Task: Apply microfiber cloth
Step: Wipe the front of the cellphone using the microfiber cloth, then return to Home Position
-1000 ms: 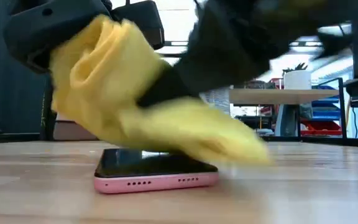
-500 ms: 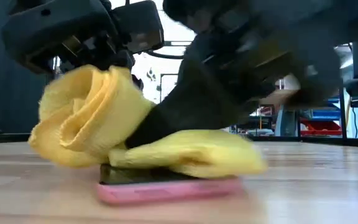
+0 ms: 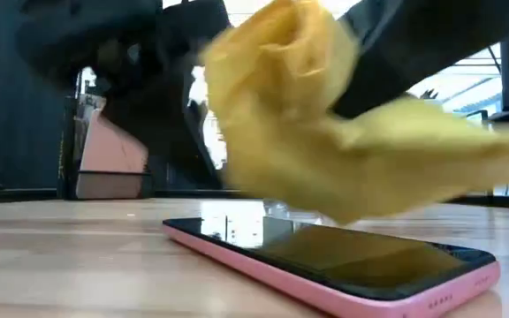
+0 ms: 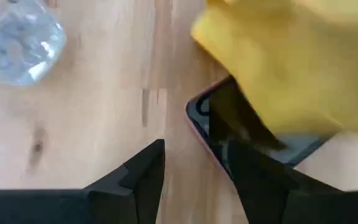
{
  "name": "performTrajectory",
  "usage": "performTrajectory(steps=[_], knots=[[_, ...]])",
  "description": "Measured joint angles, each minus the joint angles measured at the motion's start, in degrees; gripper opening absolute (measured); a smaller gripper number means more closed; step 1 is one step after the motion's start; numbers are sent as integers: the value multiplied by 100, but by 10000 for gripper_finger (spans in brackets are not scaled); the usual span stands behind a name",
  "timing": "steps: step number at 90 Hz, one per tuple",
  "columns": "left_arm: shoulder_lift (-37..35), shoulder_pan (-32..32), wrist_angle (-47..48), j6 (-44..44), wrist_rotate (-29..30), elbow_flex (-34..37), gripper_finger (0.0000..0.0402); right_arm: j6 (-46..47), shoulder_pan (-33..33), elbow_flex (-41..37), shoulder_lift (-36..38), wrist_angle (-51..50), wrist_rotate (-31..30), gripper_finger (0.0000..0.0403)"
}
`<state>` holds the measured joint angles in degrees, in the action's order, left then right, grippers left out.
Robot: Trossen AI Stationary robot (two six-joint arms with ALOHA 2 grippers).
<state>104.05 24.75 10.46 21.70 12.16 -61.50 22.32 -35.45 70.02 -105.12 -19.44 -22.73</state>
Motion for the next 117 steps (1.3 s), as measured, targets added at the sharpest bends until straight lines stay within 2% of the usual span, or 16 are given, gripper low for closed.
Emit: performTrajectory(steps=[22, 36, 48, 63, 73, 85, 93, 117], knots=[[-673, 86, 1725, -117, 291, -746, 164, 2097, -250, 9, 713, -2584, 287, 5], [-1155, 120, 2399, 84, 323, -789, 164, 3194, -594, 7, 746, -3822, 511, 25], [-1448, 127, 2805, 376, 360, -674, 164, 4298, -775, -183, 739, -4441, 541, 73], [-1463, 251, 2722, 852, 350, -416, 164, 5136, -900, -363, 737, -4734, 1050, 168], [-1328, 544, 2090, 1259, 320, -151, 164, 5222, -907, -302, 765, -4378, 1170, 224], [-978, 937, 793, 1568, 310, 138, 164, 4744, -930, -288, 715, -2888, 170, 264], [-566, 1096, 335, 1705, 405, 180, 164, 4126, -887, -288, 497, -2083, -331, 273], [575, 1085, -407, 1834, 546, 193, 164, 2859, -436, -295, -414, -720, -427, 262]])
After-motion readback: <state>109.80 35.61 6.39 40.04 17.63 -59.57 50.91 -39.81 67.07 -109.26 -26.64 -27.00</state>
